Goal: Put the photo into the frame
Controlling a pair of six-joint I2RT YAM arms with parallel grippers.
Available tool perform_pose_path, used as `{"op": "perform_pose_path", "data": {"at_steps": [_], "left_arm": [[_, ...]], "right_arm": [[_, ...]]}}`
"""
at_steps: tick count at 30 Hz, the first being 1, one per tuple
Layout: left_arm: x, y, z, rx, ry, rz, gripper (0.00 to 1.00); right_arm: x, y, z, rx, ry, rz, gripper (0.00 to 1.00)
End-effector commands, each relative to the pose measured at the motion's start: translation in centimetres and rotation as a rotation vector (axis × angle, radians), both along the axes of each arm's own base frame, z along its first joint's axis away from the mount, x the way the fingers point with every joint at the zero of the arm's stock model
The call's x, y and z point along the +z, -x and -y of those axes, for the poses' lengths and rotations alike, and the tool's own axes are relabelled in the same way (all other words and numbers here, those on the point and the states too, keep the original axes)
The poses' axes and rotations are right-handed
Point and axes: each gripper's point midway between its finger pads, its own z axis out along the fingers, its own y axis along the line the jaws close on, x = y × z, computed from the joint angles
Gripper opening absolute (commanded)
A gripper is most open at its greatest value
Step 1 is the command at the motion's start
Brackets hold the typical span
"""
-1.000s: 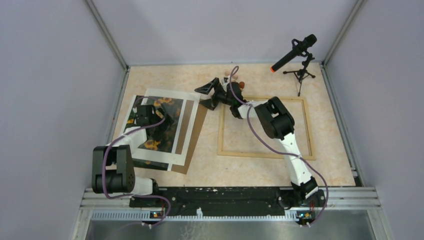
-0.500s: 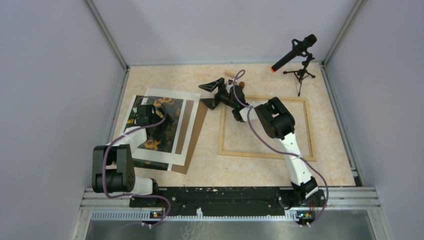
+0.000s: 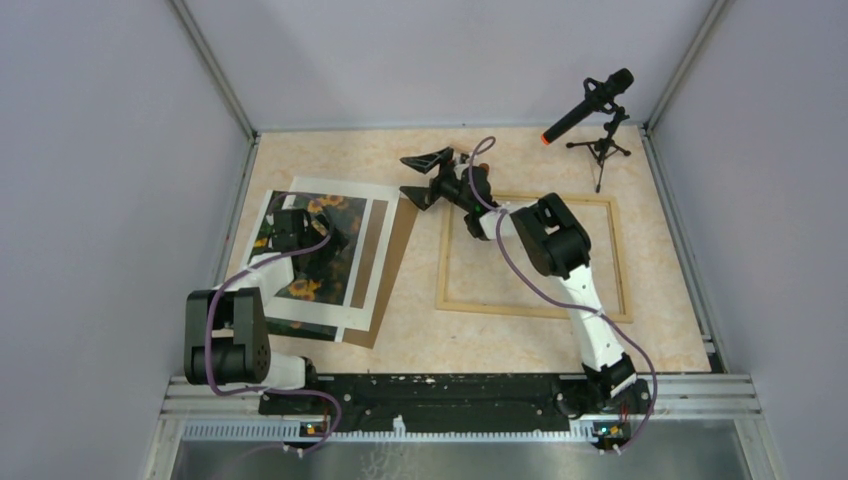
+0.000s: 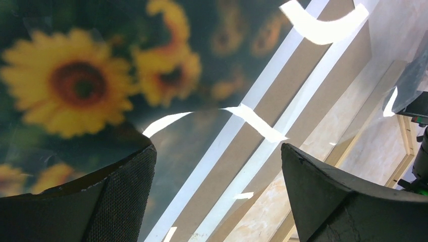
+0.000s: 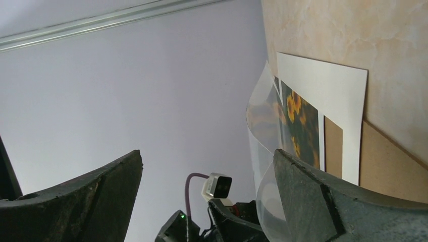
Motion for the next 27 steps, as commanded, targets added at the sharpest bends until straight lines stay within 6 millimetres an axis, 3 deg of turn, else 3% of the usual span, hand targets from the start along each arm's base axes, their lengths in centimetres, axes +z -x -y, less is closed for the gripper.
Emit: {"op": "perform_pose_path", "data": {"at_steps": [1,14,18,21,24,27], "left_arm": [[-4.4,4.2,0.4,-0.024,0.000,-0.197,0.98],[-4.2,3.8,0.6,-0.033,0.012,-0.186,0.98],[-4.3,4.0,0.6,-0.035,0.010,-0.192,0.98],[-4.6,4.2,0.6,-0.038,0.007,-0.200,0.98],[-5.1,4.4,1.2,-0.056,0.029,-0.220,0.98],[-5.8,4.7,2.2,-0.076,0.058,-0.253,0.98]], "right_arm": [[4.1,-0.3,-0.1,-0.003,-0.081,0.063,0.99],[3.4,-0.3,0.7,-0.050,-0.071,0.038,0.98],[0.6,-1.4,1.6,-0.035,0.360,0.159,0.98],[-2.0,-2.4,3.4,-0.011,0.709,0.237,0.98],[-2.8,-2.3,4.2,0.031,0.829,0.299,0.97],[-2.4,-1.6,4.1,0.081,0.863,0.353,0.97]]}}
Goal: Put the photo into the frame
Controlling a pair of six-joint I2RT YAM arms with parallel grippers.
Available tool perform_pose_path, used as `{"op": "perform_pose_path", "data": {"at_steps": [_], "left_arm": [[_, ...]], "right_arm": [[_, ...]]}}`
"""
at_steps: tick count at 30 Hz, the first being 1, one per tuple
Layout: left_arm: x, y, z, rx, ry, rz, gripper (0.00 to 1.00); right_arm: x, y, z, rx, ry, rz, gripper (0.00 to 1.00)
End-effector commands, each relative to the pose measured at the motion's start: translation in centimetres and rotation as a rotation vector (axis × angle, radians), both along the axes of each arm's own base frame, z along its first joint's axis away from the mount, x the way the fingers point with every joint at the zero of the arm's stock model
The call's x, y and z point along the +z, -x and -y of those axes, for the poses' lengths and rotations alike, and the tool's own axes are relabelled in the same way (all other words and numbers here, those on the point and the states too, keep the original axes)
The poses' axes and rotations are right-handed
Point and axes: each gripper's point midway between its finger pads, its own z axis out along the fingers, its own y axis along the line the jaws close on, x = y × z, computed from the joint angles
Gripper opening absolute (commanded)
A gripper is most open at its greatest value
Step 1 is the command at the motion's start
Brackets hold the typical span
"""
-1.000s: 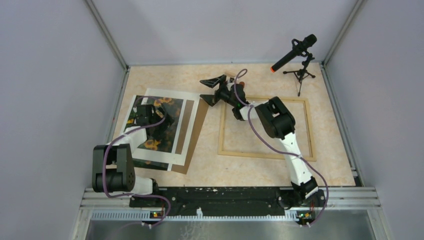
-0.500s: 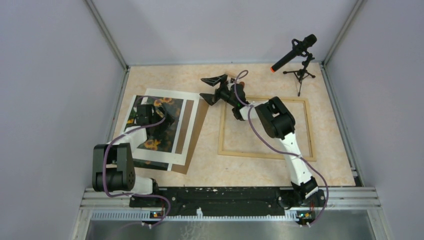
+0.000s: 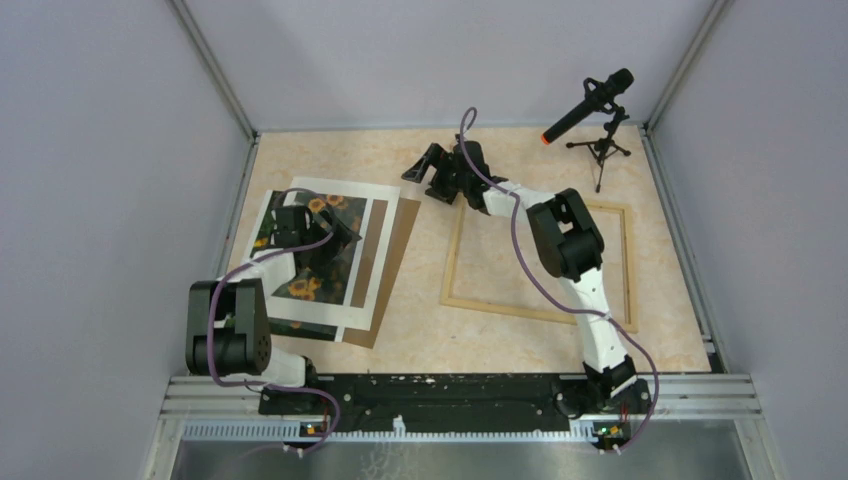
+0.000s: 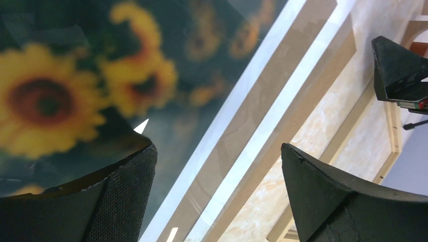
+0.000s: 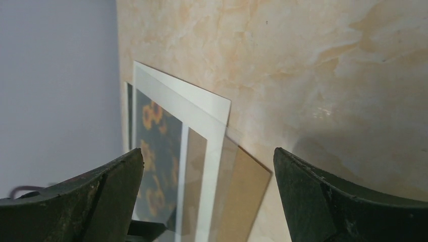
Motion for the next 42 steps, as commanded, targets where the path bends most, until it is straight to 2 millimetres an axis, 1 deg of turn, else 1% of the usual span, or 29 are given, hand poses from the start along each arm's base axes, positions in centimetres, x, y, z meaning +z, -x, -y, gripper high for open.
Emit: {"op": "perform_pose_path", "data": {"at_steps": [1,2,3,6,8,9,10,11,13,16,19,22,25,28,30,31,34,35,37,42], "left_arm": [[-5.7,5.3,1.9,-0.058,0.040,-0.268,0.98],[-5.8,5.3,2.1,-0.063,0.051,-0.270,0.98],[-5.8,5.5,3.1,-0.093,0.052,-0.271,0.98],[-5.1,5.3,4.9,-0.155,0.049,-0.245,0.98],[-3.5,4.4,5.5,-0.195,-0.001,-0.208,0.98],[-2.4,3.5,5.1,-0.198,-0.051,-0.169,0.98],[-1.2,2.8,4.6,-0.195,-0.090,-0.129,0.98],[0.0,2.0,3.6,-0.177,-0.139,-0.088,0.98],[2.7,0.3,1.0,-0.121,-0.253,-0.002,0.98],[6.0,-1.7,-3.1,-0.006,-0.407,0.084,0.98],[7.6,-3.3,-6.4,0.087,-0.469,0.094,0.98],[8.2,-5.3,-9.0,0.141,-0.462,0.092,0.98],[8.6,-7.6,-11.0,0.160,-0.445,0.105,0.98],[8.3,-9.5,-13.7,0.168,-0.503,0.123,0.98],[7.6,-10.7,-13.5,0.105,-0.456,0.118,0.98],[7.1,-11.4,-12.9,0.055,-0.433,0.120,0.98],[4.8,-12.5,-12.2,-0.030,-0.399,0.059,0.98],[3.9,-12.6,-12.3,-0.040,-0.396,0.033,0.98],[2.9,-12.9,-12.5,-0.048,-0.398,0.026,0.98],[1.5,-13.5,-12.8,-0.080,-0.392,0.046,0.98]], "right_arm": [[3.1,0.8,1.6,0.111,0.216,0.137,0.97],[3.3,1.0,1.7,0.122,0.238,0.144,0.97],[3.8,1.1,1.7,0.125,0.249,0.157,0.97],[3.9,2.1,2.1,0.152,0.270,0.133,0.97],[4.1,2.7,2.4,0.160,0.274,0.131,0.97],[4.5,2.9,2.5,0.161,0.270,0.136,0.97],[4.7,3.3,2.5,0.165,0.267,0.137,0.97],[4.8,3.6,2.5,0.171,0.261,0.134,0.97],[4.7,4.6,2.2,0.199,0.245,0.124,0.96],[3.9,5.8,2.1,0.218,0.232,0.100,0.97],[3.3,6.9,1.8,0.235,0.202,0.077,0.96],[3.1,8.2,1.3,0.265,0.155,0.058,0.96],[2.9,8.8,1.1,0.286,0.140,0.052,0.97],[2.9,8.4,1.1,0.295,0.169,0.064,0.96],[2.9,8.1,1.3,0.285,0.185,0.067,0.96],[2.8,8.0,1.3,0.284,0.190,0.069,0.96],[2.9,7.8,1.1,0.283,0.180,0.073,0.96],[2.9,7.7,1.0,0.283,0.178,0.073,0.96],[2.8,7.5,0.9,0.284,0.176,0.069,0.96],[2.6,7.4,0.9,0.277,0.182,0.068,0.96]]}}
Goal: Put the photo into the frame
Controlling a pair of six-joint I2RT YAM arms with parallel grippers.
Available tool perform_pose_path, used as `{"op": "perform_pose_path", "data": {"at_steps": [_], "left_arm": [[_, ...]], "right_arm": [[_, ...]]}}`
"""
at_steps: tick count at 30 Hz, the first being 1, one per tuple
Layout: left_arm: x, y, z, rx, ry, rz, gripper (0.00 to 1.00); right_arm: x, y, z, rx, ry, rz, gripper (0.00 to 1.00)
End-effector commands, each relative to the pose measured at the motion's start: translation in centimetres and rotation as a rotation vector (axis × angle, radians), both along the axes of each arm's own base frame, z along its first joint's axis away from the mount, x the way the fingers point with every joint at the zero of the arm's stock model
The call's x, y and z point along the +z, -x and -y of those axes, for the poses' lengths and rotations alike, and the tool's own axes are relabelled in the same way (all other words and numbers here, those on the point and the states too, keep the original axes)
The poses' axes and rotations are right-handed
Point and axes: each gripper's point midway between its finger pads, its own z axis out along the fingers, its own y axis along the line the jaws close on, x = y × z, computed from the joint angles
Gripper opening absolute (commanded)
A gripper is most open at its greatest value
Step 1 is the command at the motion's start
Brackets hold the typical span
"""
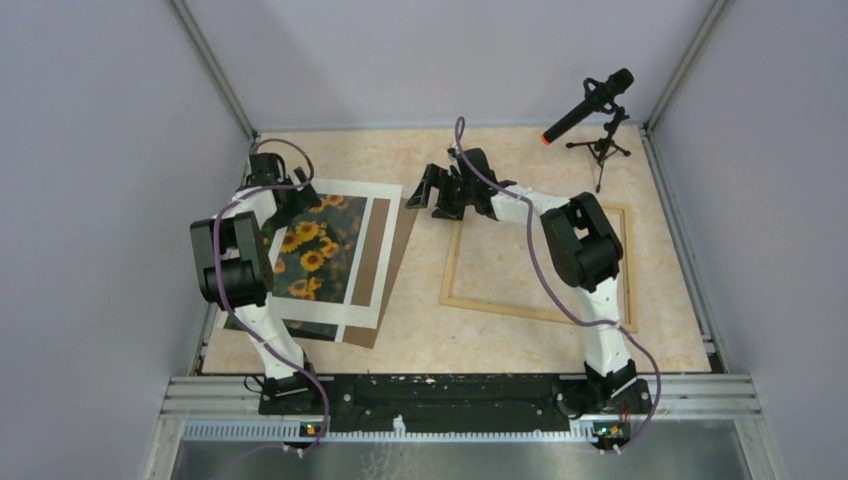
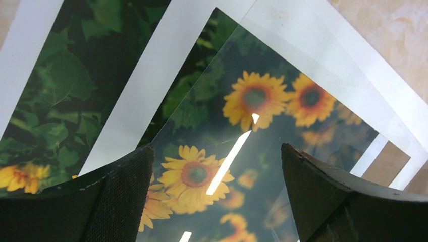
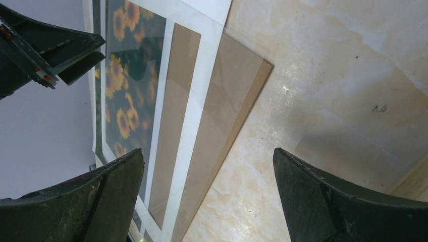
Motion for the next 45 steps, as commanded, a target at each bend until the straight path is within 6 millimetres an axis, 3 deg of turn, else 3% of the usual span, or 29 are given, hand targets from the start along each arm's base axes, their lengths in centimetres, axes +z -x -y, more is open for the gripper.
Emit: {"op": "perform_pose_path", "data": {"at_steps": [1,5,10,13,21,26,33,42,45], "left_arm": [[0.3,-1.4,-0.3,-0.060,0.000,0.053,0.98],[-1.1,-1.1,-0.4,-0.048,0.018,0.026,0.99],[-0.7,-1.3,-0.4,-0.036,0.053,0.039,0.98],[-1.5,-1.1,-0.4,-0.017,0.086,0.013,0.98],[-4.2,2.5,1.9,0.051,0.237,-0.137,0.98],[-4.7,4.0,3.6,0.056,0.330,-0.166,0.99],[-5.0,5.4,5.6,0.062,0.439,-0.182,0.98],[-5.2,6.4,5.1,0.118,0.422,-0.200,0.98],[-4.9,6.3,5.5,0.108,0.441,-0.187,0.98]], "right_arm": [[3.1,-1.0,-0.9,0.009,-0.031,0.082,0.96],[3.2,-1.0,-1.0,0.001,-0.040,0.077,0.95],[2.8,-0.7,-1.0,-0.006,-0.035,0.066,0.95],[2.7,-0.5,-1.1,-0.008,-0.037,0.058,0.95],[2.3,-0.5,-1.9,-0.063,-0.113,-0.034,0.95],[1.8,-0.2,-2.5,-0.075,-0.167,-0.080,0.94],[0.2,-0.2,-1.5,-0.130,-0.110,-0.104,0.94],[-0.5,1.2,0.6,-0.187,-0.045,-0.132,0.94],[-0.6,1.7,0.3,-0.179,-0.072,-0.146,0.94]]}}
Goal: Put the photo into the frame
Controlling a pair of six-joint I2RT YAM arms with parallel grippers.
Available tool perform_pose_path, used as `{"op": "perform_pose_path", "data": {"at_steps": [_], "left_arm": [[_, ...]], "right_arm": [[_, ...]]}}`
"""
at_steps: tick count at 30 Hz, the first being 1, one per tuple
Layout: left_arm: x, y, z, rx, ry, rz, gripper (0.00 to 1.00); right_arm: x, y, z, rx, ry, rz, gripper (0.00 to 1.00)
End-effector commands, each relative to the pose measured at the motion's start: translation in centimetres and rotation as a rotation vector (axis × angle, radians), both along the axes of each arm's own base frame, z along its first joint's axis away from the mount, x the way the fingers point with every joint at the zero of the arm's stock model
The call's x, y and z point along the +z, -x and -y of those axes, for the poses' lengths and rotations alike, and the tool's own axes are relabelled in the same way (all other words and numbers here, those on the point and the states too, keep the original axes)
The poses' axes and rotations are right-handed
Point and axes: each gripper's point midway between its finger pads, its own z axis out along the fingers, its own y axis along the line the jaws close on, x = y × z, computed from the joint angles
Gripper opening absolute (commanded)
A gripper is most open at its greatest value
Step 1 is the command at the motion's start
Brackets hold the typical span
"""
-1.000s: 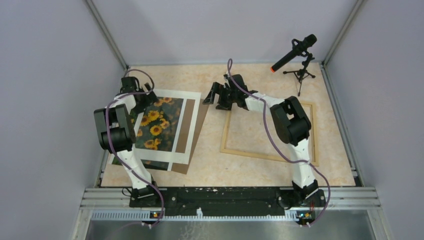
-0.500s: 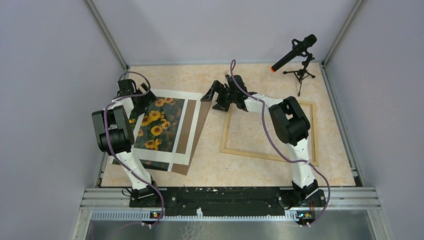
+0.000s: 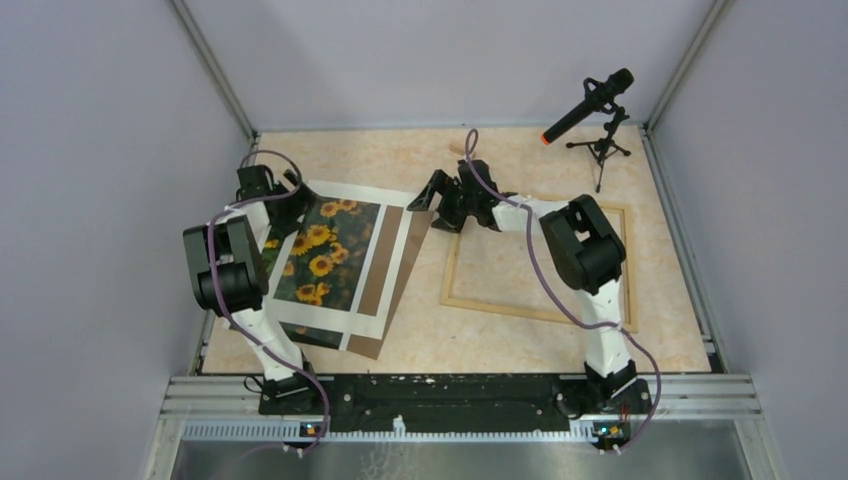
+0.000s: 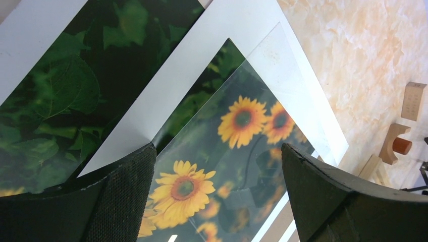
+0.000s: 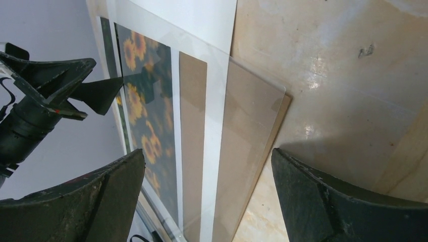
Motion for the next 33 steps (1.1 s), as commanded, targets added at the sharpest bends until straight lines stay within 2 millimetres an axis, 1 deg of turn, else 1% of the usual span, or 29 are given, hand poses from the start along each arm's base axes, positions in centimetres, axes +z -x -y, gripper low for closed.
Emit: {"op": "perform_pose_path", "data": {"at_steps": [1,4,6,8,11,15,18,20,22,25,27,28,30,33], "left_arm": [[-4.6,6.2,3.6,-0.020,0.150,-0.268,0.98],[-4.4,6.7,4.6,-0.035,0.209,-0.272,0.98],[-4.4,7.3,5.1,-0.042,0.230,-0.277,0.99],[-4.4,7.8,5.4,-0.048,0.244,-0.280,0.98],[-3.9,8.2,5.7,-0.054,0.254,-0.260,0.98],[-3.9,8.6,6.0,-0.058,0.266,-0.261,0.98],[-4.0,9.1,6.3,-0.051,0.282,-0.267,0.98],[-3.8,9.2,5.9,-0.036,0.262,-0.263,0.99],[-3.1,9.0,4.7,-0.012,0.188,-0.248,0.98],[-1.3,9.3,2.5,0.057,0.052,-0.236,0.98],[-0.3,10.1,1.5,0.110,-0.010,-0.238,0.98],[0.1,10.6,1.1,0.134,-0.034,-0.243,0.98],[0.7,11.7,0.8,0.158,-0.068,-0.246,0.99],[1.4,13.0,0.6,0.165,-0.105,-0.242,0.98]], "right_arm": [[0.3,0.8,0.0,-0.020,-0.004,-0.012,0.94],[-0.7,0.4,-0.6,-0.019,-0.022,-0.029,0.94],[-0.6,0.0,-1.4,-0.014,-0.057,-0.028,0.94],[0.0,-0.5,-2.1,-0.004,-0.092,-0.015,0.94],[1.5,-0.9,-3.1,0.028,-0.145,0.016,0.94],[3.1,-0.8,-3.5,0.081,-0.156,0.063,0.94],[3.9,-0.3,-3.1,0.139,-0.119,0.094,0.94],[3.3,-0.4,-1.7,0.153,0.035,0.103,0.94],[3.1,-0.3,0.4,0.162,0.207,0.118,0.95],[4.0,0.7,2.7,0.164,0.360,0.142,0.95],[4.8,1.8,3.3,0.163,0.383,0.143,0.96],[4.7,3.0,3.2,0.177,0.386,0.134,0.96],[5.1,5.1,2.7,0.214,0.378,0.121,0.96],[5.5,9.6,1.6,0.286,0.328,0.080,0.96]]}}
